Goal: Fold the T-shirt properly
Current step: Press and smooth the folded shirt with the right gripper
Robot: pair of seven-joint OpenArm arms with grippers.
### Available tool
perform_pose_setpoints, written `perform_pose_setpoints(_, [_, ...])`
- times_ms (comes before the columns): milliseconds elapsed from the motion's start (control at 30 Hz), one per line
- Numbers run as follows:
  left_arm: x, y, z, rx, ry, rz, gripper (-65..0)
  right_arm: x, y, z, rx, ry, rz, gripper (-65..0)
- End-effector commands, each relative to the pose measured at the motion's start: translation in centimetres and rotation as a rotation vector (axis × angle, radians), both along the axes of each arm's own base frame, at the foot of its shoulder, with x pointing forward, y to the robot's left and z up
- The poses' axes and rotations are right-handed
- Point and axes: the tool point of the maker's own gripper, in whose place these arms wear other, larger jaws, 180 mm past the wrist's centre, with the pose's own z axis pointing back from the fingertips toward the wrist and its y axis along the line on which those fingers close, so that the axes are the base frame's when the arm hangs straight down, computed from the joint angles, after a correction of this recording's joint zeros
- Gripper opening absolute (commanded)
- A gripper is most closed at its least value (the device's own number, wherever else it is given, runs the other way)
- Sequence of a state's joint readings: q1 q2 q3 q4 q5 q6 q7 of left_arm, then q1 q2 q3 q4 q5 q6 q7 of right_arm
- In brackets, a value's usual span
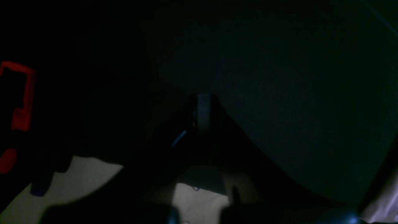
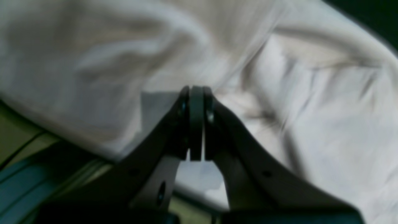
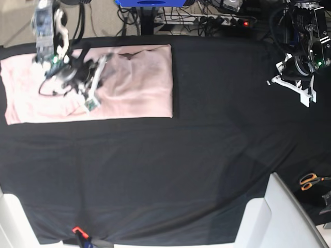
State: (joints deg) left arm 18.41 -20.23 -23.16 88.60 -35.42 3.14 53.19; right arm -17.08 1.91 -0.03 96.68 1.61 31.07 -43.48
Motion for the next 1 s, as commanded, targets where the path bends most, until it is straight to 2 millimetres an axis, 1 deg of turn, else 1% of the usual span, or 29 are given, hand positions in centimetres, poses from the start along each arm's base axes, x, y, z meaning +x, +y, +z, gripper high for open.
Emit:
perform_pose_setpoints(0, [0.8,0.7,1.0,0.022,-0.034,-0.005,-65.0,0.8,1.1,1.5,0.038,-0.049,0.005,-64.8])
perform_pose_setpoints(67, [0.8,0.7,1.0,0.022,-0.034,-0.005,-65.0,-0.9,1.9,1.3,0.049,-0.009,-0.003,-64.8])
perform_pose_setpoints(133, [0.8,0.7,1.0,0.022,-0.034,-0.005,-65.0,-1.7,2.9,1.1,0.075,0.012,-0.009,-64.8])
perform_pose_setpoints(200, [0.8,0.7,1.0,0.022,-0.034,-0.005,-65.0,-2.2,3.5,1.0,0.090,0.025,-0.016,-64.8])
perform_pose_setpoints(333, [0.8,0.7,1.0,0.022,-0.034,-0.005,-65.0,-3.3,6.8,1.0,0.130,0.042,0.054,-64.8])
perform_pose_setpoints(433, [0.8,0.7,1.0,0.022,-0.032,-0.005,-65.0,-3.7,8.4,0.8,0.150,0.058,0.093,-64.8])
perform_pose_setpoints(567, [0.7,0.7,0.9,0.022,-0.030,-0.005,-65.0,-3.0,9.1,1.0,0.153,0.046,0.084,-64.8])
perform_pose_setpoints(667, [0.7,0.7,0.9,0.022,-0.029,-0.004,-65.0,-2.2,9.0,1.1,0.145,0.033,0.064,-64.8])
perform_pose_setpoints(767, [0.7,0.7,0.9,0.022,-0.029,-0.004,-65.0,-1.5,8.7,0.7,0.139,0.038,0.056,-64.8])
perform_pose_setpoints(833, [0.6,0.8,0.7,0.020,-0.024,-0.001,-65.0,-1.8,8.7,-0.2,0.137,0.063,0.056,-64.8])
perform_pose_setpoints(967, [-0.1,1.1,-0.1,0.012,0.003,0.016,-65.0,-3.3,8.9,-2.7,0.147,0.127,0.053,-64.8])
